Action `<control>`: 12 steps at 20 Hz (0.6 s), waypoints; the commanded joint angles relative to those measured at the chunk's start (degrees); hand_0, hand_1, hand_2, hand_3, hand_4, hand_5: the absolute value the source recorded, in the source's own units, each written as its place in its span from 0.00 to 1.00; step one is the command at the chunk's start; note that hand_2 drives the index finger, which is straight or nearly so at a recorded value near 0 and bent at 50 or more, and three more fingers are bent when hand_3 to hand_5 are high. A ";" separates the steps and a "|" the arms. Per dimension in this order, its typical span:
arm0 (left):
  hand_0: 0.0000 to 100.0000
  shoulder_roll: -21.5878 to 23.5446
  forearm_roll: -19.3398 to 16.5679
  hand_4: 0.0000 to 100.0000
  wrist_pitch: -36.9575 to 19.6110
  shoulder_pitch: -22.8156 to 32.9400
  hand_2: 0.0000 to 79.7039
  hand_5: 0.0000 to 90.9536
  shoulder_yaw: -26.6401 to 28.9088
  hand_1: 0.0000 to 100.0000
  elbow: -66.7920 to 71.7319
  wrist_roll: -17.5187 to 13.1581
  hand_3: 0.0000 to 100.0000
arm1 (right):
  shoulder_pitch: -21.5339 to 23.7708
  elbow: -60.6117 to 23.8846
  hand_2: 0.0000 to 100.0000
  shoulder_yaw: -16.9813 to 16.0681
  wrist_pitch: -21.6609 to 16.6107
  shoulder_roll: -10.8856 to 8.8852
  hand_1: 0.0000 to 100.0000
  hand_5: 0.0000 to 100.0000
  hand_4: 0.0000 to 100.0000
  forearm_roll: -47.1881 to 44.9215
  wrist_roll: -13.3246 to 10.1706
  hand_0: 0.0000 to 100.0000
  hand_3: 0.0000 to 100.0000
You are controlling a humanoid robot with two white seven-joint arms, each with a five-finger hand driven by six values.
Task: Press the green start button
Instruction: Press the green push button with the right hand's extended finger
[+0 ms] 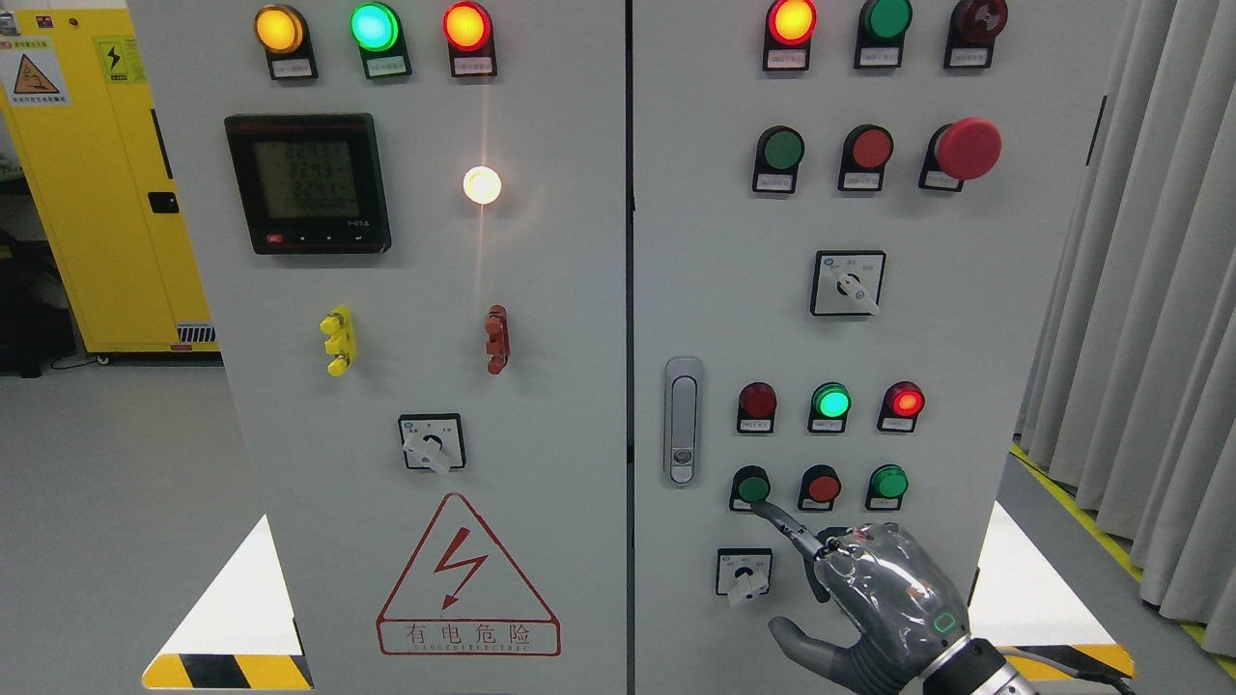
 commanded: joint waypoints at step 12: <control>0.12 -0.01 0.00 0.00 -0.03 -1.49 0.00 0.00 0.00 0.56 -1.50 0.01 0.00 | -1.19 2.24 0.00 0.68 1.58 0.46 0.66 0.95 0.83 -0.12 0.11 0.44 0.84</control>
